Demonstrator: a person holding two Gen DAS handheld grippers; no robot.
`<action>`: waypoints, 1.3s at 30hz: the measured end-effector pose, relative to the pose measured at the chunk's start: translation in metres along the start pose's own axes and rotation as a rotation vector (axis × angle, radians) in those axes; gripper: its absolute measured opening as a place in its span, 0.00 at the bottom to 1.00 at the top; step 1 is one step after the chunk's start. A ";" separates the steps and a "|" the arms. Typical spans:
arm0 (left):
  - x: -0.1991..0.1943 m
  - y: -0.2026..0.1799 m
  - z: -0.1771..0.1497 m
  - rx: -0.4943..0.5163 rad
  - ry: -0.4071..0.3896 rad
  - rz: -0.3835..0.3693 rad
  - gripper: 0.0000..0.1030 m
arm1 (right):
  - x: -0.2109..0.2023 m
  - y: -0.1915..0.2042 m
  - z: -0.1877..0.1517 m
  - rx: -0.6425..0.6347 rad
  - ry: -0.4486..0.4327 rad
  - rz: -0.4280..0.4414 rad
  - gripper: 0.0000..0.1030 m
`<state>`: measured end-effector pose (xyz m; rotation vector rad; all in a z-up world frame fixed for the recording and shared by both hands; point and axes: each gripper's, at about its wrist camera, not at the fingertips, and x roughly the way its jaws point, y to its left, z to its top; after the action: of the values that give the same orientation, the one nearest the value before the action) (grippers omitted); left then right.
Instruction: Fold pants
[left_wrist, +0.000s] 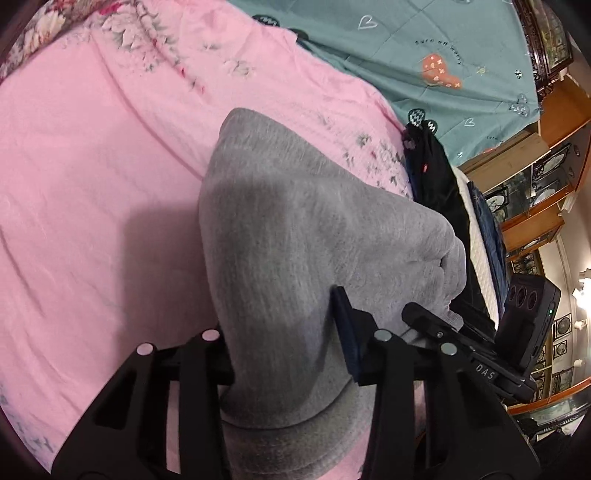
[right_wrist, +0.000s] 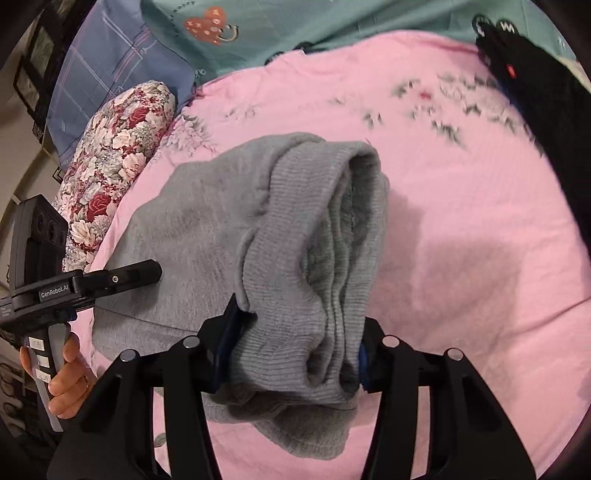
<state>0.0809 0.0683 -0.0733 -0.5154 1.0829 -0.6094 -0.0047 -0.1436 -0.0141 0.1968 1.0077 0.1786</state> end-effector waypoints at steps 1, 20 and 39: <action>-0.004 -0.003 0.007 0.013 -0.008 -0.002 0.40 | -0.005 0.002 0.006 -0.005 -0.010 0.008 0.50; 0.115 0.036 0.301 0.005 -0.062 0.041 0.42 | 0.156 -0.042 0.282 -0.044 -0.063 0.003 0.50; -0.059 -0.081 0.205 0.214 -0.421 0.395 0.98 | 0.001 0.027 0.246 -0.086 -0.341 -0.316 0.96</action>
<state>0.2329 0.0684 0.0968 -0.2174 0.6811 -0.2467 0.2031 -0.1374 0.1194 -0.0137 0.6781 -0.0983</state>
